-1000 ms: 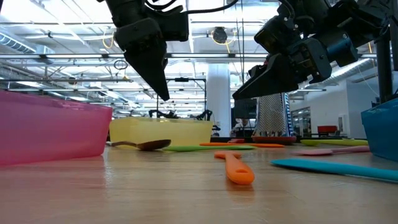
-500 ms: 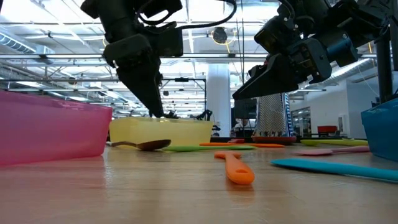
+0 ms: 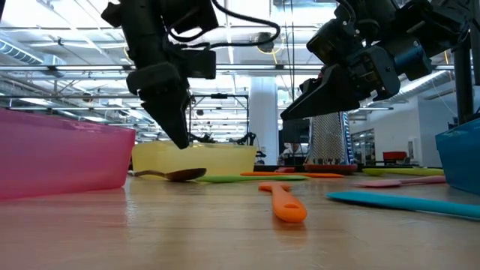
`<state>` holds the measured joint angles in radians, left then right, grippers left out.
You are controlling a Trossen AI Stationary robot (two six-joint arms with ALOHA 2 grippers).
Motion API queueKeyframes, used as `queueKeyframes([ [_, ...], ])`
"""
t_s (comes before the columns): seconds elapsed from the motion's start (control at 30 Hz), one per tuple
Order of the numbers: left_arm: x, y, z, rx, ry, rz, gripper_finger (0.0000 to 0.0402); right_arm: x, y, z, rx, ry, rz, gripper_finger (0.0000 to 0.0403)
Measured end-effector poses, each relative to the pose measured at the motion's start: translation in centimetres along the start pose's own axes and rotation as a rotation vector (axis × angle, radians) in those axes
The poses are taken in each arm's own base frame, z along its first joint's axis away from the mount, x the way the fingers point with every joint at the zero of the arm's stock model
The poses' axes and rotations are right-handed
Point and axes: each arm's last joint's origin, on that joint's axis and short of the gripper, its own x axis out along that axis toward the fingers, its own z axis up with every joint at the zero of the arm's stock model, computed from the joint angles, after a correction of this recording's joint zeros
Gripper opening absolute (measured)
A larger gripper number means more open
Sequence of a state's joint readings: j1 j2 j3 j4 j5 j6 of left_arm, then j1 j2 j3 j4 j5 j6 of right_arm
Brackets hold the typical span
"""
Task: Pick & Place Kitchen Items
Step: Put the brown serving spoon into the yellow bin
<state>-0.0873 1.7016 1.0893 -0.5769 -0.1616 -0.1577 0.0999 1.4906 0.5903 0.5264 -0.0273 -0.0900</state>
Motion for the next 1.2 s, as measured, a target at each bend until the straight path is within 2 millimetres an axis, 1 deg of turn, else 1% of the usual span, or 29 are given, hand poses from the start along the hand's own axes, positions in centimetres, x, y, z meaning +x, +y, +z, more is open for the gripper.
queueKeyframes([
  [0.27,0.2,1.7,0.0,-0.009,0.019,0.061,0.0159,0.0,0.0,0.0,0.0,0.0,0.0,0.0151],
  [0.57,0.2,3.2,-1.3,-0.019,0.164,0.182,0.0159,0.0,0.0,0.0,0.0,0.0,0.0,0.0149],
  [0.67,0.2,3.4,-1.5,-0.022,0.175,0.206,0.0159,0.0,0.0,0.0,0.0,0.0,0.0,0.0149],
  [0.87,0.2,2.4,-0.7,0.015,0.09,0.188,0.0159,0.0,0.0,0.0,0.0,0.0,0.0,0.0148],
  [1.07,-0.1,0.2,0.4,0.181,-0.049,0.149,0.0159,0.0,0.0,0.0,0.0,0.0,0.0,0.0148],
  [1.2,-0.2,-0.6,-0.2,0.261,-0.007,0.133,0.0159,0.0,0.0,0.0,0.0,0.0,0.0,0.015],
])
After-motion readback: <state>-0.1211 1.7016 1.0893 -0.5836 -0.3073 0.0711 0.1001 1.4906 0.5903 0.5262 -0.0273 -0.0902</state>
